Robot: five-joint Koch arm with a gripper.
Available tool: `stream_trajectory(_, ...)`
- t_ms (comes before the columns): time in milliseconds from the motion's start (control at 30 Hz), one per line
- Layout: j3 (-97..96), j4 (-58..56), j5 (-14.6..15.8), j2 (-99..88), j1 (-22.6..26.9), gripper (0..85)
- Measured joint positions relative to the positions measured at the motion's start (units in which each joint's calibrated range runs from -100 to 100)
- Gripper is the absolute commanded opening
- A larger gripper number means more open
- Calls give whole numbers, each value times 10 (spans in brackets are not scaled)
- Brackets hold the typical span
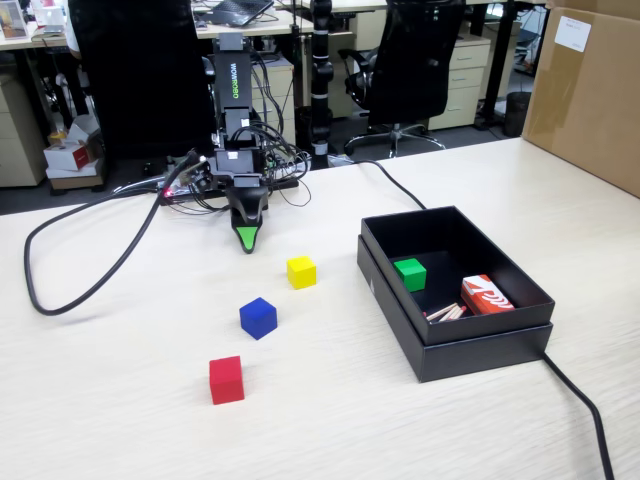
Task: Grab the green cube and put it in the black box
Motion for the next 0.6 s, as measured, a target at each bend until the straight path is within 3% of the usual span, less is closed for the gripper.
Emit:
stream_trajectory(133, 0, 0, -1, 0, 20, 504)
stream_trajectory(600, 0, 0, -1, 0, 22, 503)
